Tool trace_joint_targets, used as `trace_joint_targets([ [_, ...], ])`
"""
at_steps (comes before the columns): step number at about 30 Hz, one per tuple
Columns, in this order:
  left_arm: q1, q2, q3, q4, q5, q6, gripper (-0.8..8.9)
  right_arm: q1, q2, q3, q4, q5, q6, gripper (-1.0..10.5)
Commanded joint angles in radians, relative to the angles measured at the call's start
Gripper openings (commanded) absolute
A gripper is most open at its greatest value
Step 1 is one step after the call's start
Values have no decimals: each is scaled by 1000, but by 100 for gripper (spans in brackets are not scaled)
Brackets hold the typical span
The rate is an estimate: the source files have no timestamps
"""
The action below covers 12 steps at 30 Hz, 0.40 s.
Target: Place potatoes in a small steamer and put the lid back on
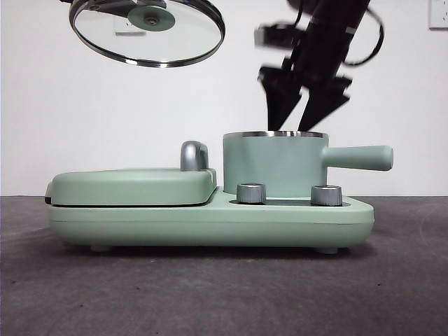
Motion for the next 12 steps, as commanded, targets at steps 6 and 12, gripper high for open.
trace_joint_targets([
  [6,-4,-2,14,27,0,2,13,6,-422,-262,84,-37,92,332],
  [12,-5,5,14,28,0,-2,13,6,-781,-670,225,-36,111,329],
])
